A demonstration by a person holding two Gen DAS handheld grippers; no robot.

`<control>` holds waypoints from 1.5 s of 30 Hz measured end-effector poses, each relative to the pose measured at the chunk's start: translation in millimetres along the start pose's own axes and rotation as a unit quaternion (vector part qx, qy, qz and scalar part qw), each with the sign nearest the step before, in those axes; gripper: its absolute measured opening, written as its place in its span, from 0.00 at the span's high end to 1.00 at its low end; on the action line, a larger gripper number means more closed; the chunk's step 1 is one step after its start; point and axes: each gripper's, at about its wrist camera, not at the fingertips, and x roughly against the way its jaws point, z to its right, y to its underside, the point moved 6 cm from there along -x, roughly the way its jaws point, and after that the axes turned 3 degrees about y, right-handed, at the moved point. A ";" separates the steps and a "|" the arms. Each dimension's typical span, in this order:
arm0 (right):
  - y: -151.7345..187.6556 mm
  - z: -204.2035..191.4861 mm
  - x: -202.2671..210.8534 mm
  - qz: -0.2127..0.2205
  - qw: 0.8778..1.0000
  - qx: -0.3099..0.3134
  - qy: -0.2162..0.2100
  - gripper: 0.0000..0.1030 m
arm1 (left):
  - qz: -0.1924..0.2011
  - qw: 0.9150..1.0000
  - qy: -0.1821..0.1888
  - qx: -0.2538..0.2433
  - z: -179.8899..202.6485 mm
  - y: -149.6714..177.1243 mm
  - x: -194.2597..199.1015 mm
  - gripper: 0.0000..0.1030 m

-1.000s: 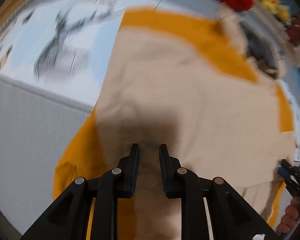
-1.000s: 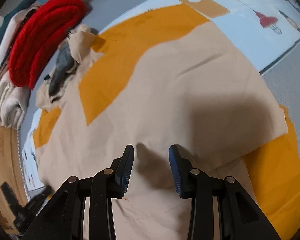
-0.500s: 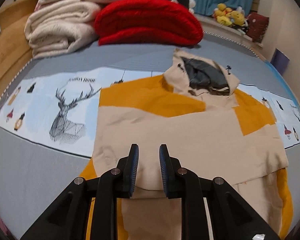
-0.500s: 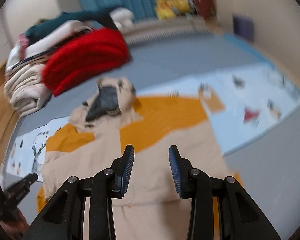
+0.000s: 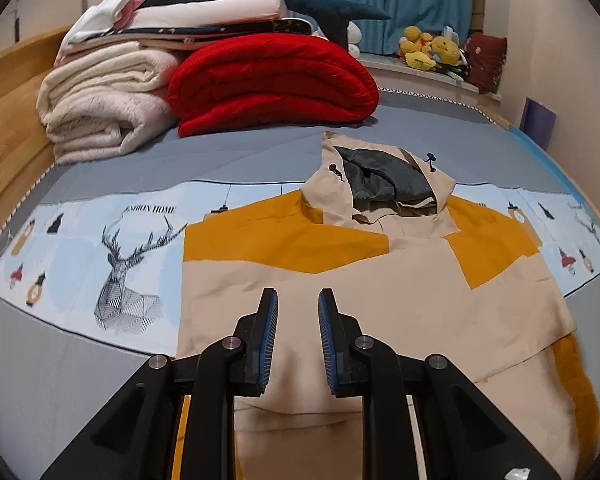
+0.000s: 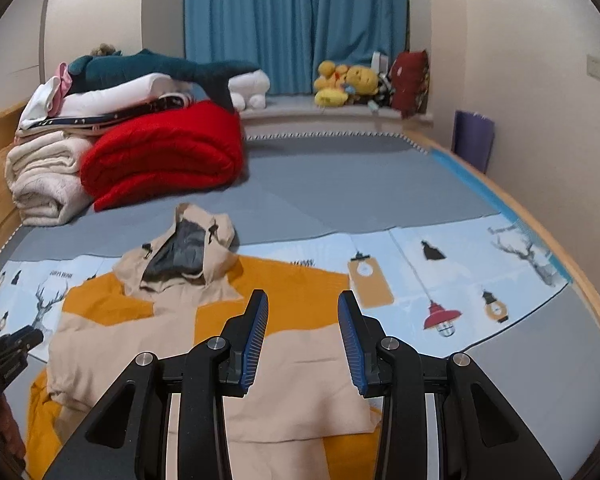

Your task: Fold large clothes

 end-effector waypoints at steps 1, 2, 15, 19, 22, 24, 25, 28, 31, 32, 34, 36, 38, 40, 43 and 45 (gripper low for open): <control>1.5 0.9 -3.7 -0.005 1.000 0.006 -0.001 0.63 | 0.000 1.000 0.001 -0.001 0.5 -1.1 -1.0 0.83; 2.2 1.2 -8.0 -0.010 1.000 0.017 0.002 0.63 | -0.001 1.000 0.003 -0.001 0.8 -3.6 -2.7 0.83; 10.0 -2.6 -43.9 -0.048 0.998 0.037 -0.030 0.89 | -0.034 0.998 0.024 0.043 0.9 -124.7 -115.1 0.83; 15.6 -6.4 -58.1 -0.073 0.996 0.034 -0.036 0.87 | -0.056 0.997 0.031 0.038 12.6 -153.2 -169.9 0.83; 17.7 -6.4 -66.0 -0.084 0.995 0.032 -0.038 0.86 | -0.077 0.995 0.033 0.050 17.3 -172.1 -214.5 0.83; 20.0 -5.8 -70.7 -0.091 0.995 0.029 -0.038 0.85 | -0.090 0.993 0.040 0.069 18.9 -180.3 -235.8 0.83; 21.1 -5.6 -72.5 -0.094 0.994 0.029 -0.037 0.84 | -0.097 0.991 0.042 0.078 19.5 -185.5 -248.2 0.82; 25.7 -3.6 -78.2 -0.103 0.994 0.027 -0.034 0.84 | -0.106 0.989 0.040 0.097 21.3 -200.7 -278.3 0.80; 30.1 0.1 -83.3 -0.112 0.993 0.029 -0.030 0.84 | -0.106 0.987 0.041 0.116 23.5 -210.8 -300.1 0.73; 32.1 1.6 -85.2 -0.115 0.992 0.030 -0.028 0.84 | -0.108 0.986 0.042 0.120 24.7 -212.8 -306.6 0.71; 35.0 3.7 -89.5 -0.121 0.992 0.031 -0.025 0.84 | -0.118 0.985 0.038 0.123 28.9 -215.6 -324.2 0.69; 38.6 5.6 -94.5 -0.130 0.991 0.030 -0.022 0.84 | -0.123 0.984 0.032 0.122 30.9 -215.6 -336.4 0.69; 40.6 6.3 -98.2 -0.136 0.990 0.029 -0.020 0.84 | -0.134 0.984 0.020 0.114 32.5 -213.3 -350.2 0.69; 43.3 5.9 -102.2 -0.142 0.989 0.032 -0.019 0.84 | -0.140 0.985 0.010 0.101 33.5 -211.9 -358.7 0.69; 44.1 5.4 -103.9 -0.144 0.989 0.038 -0.018 0.84 | -0.149 0.985 0.002 0.081 35.3 -210.1 -368.5 0.71; 44.7 5.8 -106.3 -0.148 0.988 0.039 -0.017 0.84 | -0.160 0.985 -0.013 0.059 34.9 -206.9 -373.1 0.95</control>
